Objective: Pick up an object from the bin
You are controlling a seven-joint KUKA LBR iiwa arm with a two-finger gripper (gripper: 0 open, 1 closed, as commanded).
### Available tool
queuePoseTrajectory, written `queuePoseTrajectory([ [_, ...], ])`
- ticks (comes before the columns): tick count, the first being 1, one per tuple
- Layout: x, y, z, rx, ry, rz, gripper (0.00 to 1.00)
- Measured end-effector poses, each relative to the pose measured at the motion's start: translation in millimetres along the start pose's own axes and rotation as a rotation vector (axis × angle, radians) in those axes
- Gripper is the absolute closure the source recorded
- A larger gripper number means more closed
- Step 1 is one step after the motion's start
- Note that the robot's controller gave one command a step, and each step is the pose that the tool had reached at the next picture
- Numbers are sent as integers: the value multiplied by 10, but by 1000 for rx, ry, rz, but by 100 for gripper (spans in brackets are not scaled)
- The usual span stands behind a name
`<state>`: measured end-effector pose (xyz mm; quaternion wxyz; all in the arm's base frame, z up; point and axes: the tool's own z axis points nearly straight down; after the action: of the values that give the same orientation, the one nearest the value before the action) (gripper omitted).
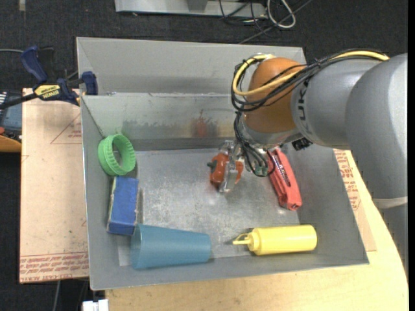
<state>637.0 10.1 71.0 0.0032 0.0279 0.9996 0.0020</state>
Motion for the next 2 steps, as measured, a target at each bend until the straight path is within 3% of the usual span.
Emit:
queuePoseTrajectory([
  [2,0,3,-286,-1,-1,0,100],
])
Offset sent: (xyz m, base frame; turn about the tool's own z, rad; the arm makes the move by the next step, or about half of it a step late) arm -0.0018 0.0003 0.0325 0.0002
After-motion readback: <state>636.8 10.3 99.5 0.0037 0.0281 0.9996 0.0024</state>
